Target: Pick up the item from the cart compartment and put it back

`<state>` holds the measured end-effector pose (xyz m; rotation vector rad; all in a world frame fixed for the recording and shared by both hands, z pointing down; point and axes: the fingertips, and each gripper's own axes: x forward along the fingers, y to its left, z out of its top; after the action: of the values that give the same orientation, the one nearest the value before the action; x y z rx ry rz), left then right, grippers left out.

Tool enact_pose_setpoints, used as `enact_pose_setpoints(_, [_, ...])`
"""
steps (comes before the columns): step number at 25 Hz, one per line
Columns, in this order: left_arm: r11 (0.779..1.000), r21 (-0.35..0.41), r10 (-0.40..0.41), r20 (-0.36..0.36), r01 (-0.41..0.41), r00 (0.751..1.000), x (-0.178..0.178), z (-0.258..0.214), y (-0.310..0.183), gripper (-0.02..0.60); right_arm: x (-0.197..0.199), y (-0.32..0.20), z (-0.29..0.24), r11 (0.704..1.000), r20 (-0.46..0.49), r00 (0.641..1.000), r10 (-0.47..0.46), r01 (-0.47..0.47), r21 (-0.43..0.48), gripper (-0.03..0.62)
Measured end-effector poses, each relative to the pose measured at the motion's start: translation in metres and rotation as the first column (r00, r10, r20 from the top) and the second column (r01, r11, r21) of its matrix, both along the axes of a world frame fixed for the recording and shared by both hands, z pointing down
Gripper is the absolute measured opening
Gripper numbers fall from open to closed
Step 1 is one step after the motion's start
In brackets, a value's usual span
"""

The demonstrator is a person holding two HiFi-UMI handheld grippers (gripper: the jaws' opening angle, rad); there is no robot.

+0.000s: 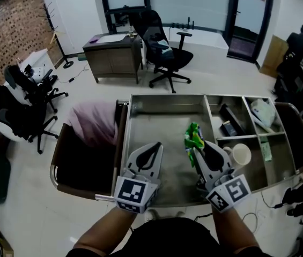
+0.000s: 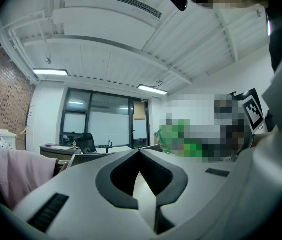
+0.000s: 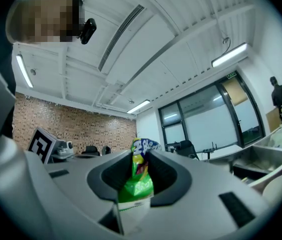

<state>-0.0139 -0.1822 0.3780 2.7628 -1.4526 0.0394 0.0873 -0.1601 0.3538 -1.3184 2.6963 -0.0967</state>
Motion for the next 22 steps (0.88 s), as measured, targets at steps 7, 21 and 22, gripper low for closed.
enact_pose_setpoints(7, [1.0,-0.027,0.0,-0.006,0.0,1.0,0.0024,0.001,0.0,0.0,-0.001,0.0013,0.0014,1.0,0.005,1.0,-0.01,0.01,0.003,0.113])
enact_pose_setpoints(21, [1.0,-0.003,-0.009,-0.009,0.009,1.0,0.0004,-0.0025,-0.0006,0.0,-0.0009,0.0021,0.0023,1.0,0.012,1.0,-0.016,0.016,0.006,0.112])
enact_pose_setpoints(22, [1.0,-0.003,-0.01,-0.014,0.01,1.0,0.0,-0.0027,-0.0006,0.0,-0.001,0.002,0.002,1.0,0.013,1.0,-0.015,0.015,0.006,0.112])
